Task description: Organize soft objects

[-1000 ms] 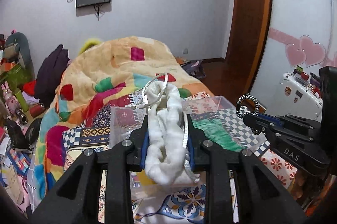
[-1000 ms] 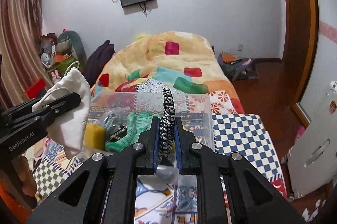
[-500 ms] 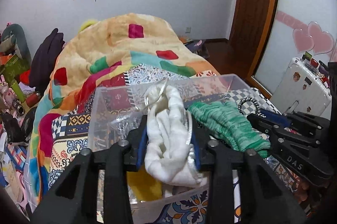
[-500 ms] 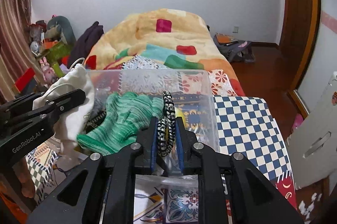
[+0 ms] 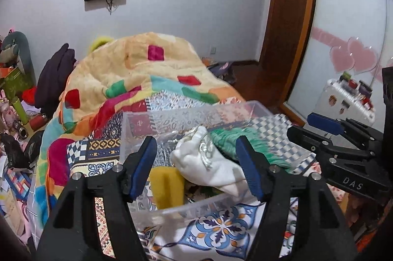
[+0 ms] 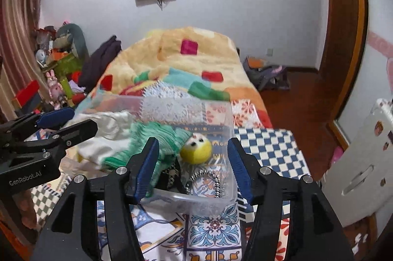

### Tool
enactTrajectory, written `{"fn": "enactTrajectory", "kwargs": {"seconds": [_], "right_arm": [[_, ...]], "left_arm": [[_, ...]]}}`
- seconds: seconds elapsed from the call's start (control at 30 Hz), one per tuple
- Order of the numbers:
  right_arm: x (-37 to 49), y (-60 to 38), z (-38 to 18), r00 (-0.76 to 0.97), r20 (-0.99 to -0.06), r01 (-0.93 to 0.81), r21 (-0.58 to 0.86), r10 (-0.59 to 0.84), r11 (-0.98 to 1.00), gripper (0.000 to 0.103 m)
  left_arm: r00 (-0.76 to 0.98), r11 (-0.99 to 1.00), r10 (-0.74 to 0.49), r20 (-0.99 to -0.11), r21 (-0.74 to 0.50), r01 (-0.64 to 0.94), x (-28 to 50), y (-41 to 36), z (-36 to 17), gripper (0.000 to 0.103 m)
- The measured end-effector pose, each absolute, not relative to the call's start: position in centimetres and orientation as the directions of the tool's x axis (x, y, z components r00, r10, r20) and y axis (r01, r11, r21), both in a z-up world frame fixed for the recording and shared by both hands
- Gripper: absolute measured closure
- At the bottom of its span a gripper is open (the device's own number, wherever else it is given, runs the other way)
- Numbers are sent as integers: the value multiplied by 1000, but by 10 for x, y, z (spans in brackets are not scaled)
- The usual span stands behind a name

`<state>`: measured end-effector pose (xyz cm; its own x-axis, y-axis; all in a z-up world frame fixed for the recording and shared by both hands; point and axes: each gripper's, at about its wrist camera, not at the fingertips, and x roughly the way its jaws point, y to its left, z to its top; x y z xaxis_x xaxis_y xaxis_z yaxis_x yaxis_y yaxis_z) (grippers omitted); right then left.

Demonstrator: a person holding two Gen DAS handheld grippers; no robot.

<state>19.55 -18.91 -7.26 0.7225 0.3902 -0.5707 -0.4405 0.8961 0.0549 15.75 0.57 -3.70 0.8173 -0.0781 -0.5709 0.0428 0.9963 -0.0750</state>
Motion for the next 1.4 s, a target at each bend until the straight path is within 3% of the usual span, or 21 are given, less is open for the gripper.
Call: {"fn": "enactTrajectory", "kwargs": {"seconds": [0.23,0.3,0.43,0.63,0.73,0.87,1.4], "right_arm": [[160,-195,-33,768,-448,-487,57,458,872,47],[150,-196,-24,776,-413,-499,61,477,865,40],[130,-197,-10,797,-344,-512,54,497,858,35],[111,-200,1,808,-267,-531,55,525,846,19],[107,-197,0,816,-253,-526,44,519,849,15],[103,-196,-2,833,-229,-510,35,504,859,1],[95,-202,-6,836,-227,-504,44,500,862,0]], "left_arm": [[891,997,-70,-448,-59,49,113,3,2,33],[910,998,-62,-409,-49,46,100,1,12,30],[935,998,-54,-352,-46,41,78,1,27,25],[957,998,-47,-286,-54,33,49,3,40,10],[961,998,-40,-273,-51,27,41,1,42,5],[961,998,-37,-273,-59,22,39,3,41,2],[957,998,-28,-287,-55,13,41,2,33,2]]}}
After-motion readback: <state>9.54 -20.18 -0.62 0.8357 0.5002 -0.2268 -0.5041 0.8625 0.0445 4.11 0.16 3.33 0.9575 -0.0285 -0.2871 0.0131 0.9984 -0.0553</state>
